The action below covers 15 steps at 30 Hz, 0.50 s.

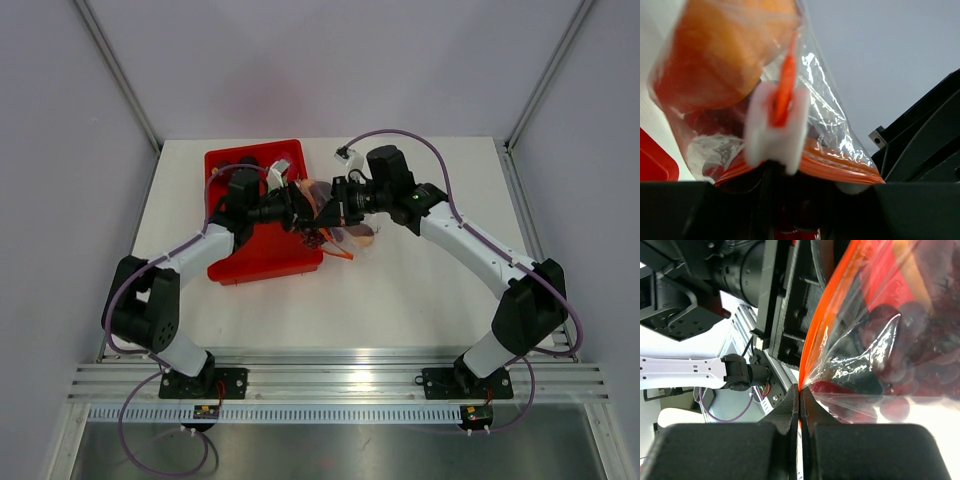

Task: Place the food in the zip-top bag and seal the zipper
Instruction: Place the fake fruit in the zipper food storage bag.

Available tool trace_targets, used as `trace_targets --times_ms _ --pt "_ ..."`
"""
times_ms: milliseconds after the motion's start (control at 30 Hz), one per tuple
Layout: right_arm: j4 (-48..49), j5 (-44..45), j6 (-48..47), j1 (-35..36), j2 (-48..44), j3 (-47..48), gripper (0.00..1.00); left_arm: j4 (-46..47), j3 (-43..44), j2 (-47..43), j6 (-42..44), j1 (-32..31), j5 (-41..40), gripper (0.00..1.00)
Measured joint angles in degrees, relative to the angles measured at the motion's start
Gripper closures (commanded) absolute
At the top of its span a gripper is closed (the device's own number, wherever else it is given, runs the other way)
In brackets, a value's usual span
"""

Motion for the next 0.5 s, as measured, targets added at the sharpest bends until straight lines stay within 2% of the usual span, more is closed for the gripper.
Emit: trace_targets --times_ms 300,500 --pt "4.7 -1.0 3.1 0.3 0.0 -0.1 1.0 -2.2 0.7 -3.0 -1.0 -1.1 -6.9 0.97" --pt "6.9 -3.8 6.2 0.8 0.6 0.1 1.0 -9.0 4.0 -2.6 1.1 -3.7 -11.7 0.97"
